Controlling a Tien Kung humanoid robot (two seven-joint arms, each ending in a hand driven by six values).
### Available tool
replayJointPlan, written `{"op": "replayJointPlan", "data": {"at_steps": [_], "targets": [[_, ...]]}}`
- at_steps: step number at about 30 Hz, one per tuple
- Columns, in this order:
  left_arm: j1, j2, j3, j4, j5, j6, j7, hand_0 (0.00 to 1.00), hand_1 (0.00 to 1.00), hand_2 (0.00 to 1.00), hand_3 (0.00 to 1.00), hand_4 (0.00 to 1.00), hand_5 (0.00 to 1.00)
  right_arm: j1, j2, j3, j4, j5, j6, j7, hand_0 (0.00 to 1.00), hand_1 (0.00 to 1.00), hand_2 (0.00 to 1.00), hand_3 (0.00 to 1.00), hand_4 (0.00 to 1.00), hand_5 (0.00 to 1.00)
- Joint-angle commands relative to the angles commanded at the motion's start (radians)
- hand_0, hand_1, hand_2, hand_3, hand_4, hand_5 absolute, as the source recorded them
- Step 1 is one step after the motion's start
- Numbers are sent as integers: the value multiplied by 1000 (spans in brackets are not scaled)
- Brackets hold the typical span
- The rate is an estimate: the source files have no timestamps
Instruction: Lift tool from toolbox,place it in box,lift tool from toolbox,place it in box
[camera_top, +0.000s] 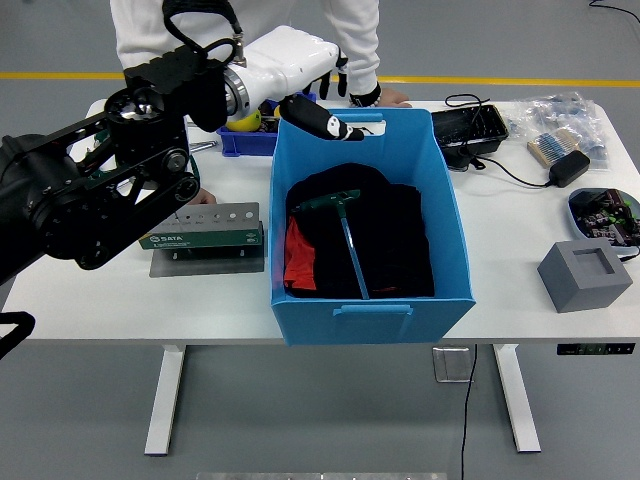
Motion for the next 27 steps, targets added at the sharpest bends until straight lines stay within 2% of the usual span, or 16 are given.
{"op": "replayJointPlan", "data": {"at_steps": [1, 2, 4, 7, 8, 11, 13, 14, 16, 19, 20, 22, 24, 25, 27], "targets": [[16, 12, -16, -4, -5, 5, -2, 462, 498, 557, 601, 931, 796, -1, 1, 0, 0, 0, 0, -1, 718, 705, 760, 616, 850, 729], [32, 23, -32, -9, -12, 12, -3, 467, 535, 586, 615, 907, 840, -2, 1, 1, 0, -1, 0, -1, 717, 706, 760, 614, 849, 728], [74, 44, -72, -20, -27, 36, -11, 467, 535, 586, 615, 907, 840, -4, 3, 5, 0, -4, 0, -3, 717, 706, 760, 614, 849, 728], [145, 56, -146, -31, -61, 80, -19, 467, 535, 586, 615, 907, 840, -6, 5, 9, 0, -7, -1, -4, 717, 706, 760, 614, 849, 728], [171, 56, -176, -32, -73, 103, -29, 433, 522, 581, 605, 869, 795, -7, 6, 10, 0, -7, 0, -5, 715, 706, 760, 615, 848, 726], [252, 44, -269, -37, -136, 202, -81, 433, 522, 581, 605, 869, 795, -7, 6, 11, 0, -13, 1, -8, 715, 706, 760, 615, 848, 726], [302, 34, -328, -50, -176, 266, -90, 433, 522, 581, 605, 869, 795, -8, 7, 13, 0, -14, 0, -8, 715, 706, 760, 615, 848, 726], [333, 24, -363, -62, -198, 301, -87, 333, 458, 548, 604, 806, 752, -9, 8, 14, 0, -13, 0, -9, 715, 705, 760, 614, 847, 725], [386, 11, -426, -77, -221, 360, -69, 333, 458, 548, 604, 806, 752, -9, 9, 15, 0, -13, -1, -9, 715, 705, 760, 614, 847, 725], [460, -23, -500, -92, -259, 484, 13, 333, 458, 548, 604, 806, 752, -11, 11, 18, 0, -12, -1, -9, 715, 705, 760, 614, 847, 725], [473, -28, -509, -93, -282, 517, 32, 298, 437, 532, 605, 746, 715, -11, 11, 18, 0, -12, -1, -9, 712, 705, 760, 614, 847, 723], [514, -47, -534, -87, -367, 606, 61, 298, 437, 532, 605, 746, 715, -11, 12, 18, 0, -12, -1, -9, 712, 705, 760, 614, 847, 723], [540, -59, -543, -76, -452, 685, 57, 298, 437, 532, 605, 746, 715, -12, 12, 19, 0, -15, -1, -10, 712, 705, 760, 614, 847, 723], [565, -69, -549, -65, -504, 714, 33, 298, 437, 532, 605, 746, 715, -13, 12, 19, 0, -17, 0, -10, 712, 705, 760, 614, 847, 723], [593, -74, -545, -57, -575, 727, 5, 312, 447, 553, 645, 711, 694, -13, 13, 21, 0, -19, 0, -11, 712, 705, 759, 613, 846, 725]]}}
